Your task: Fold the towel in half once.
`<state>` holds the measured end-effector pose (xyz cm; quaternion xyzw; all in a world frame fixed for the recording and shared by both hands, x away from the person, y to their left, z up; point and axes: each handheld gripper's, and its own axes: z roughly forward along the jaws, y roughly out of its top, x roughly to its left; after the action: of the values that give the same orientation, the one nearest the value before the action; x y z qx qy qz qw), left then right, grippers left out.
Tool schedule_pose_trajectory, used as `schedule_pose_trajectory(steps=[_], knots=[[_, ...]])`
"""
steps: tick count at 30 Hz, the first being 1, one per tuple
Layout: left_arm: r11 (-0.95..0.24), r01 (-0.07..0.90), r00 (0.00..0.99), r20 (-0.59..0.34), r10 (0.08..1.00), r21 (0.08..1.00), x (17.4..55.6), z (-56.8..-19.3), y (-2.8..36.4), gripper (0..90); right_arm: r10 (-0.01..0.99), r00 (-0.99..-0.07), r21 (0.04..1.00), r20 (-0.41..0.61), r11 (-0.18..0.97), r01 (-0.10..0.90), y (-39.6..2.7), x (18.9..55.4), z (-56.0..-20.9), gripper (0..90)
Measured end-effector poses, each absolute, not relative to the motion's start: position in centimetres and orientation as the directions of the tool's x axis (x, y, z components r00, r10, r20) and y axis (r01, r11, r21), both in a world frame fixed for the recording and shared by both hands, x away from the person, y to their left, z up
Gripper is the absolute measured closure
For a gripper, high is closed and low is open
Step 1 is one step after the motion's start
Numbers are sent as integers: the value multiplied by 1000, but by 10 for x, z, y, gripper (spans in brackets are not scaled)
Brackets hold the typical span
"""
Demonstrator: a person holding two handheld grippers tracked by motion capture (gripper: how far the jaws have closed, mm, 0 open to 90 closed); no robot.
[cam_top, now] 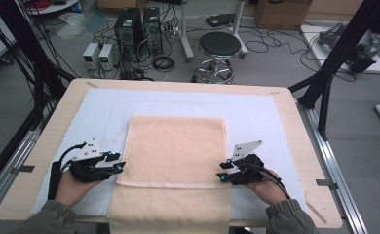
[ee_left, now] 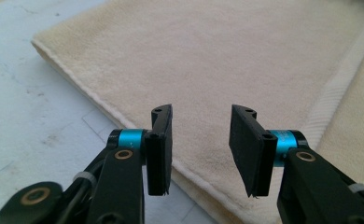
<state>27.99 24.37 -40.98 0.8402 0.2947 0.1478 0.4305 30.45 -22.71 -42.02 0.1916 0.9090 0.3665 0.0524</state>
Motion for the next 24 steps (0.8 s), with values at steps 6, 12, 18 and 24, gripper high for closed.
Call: schedule_pose_trajectory(steps=[6, 12, 18, 24], knots=[[-535, 367, 827, -3, 563, 761, 279, -429, 223, 525, 402, -915, 676, 27, 667, 313, -222, 302, -433, 618], [-553, 358, 827, 19, 561, 752, 277, -438, 218, 694, 407, -913, 680, 19, 665, 310, -220, 300, -433, 751], [-556, 365, 816, 31, 577, 747, 275, -435, 215, 824, 413, -910, 690, 25, 652, 315, -221, 299, -432, 826], [-528, 368, 809, 16, 588, 765, 275, -424, 220, 842, 407, -912, 720, 42, 621, 310, -226, 300, -423, 840]])
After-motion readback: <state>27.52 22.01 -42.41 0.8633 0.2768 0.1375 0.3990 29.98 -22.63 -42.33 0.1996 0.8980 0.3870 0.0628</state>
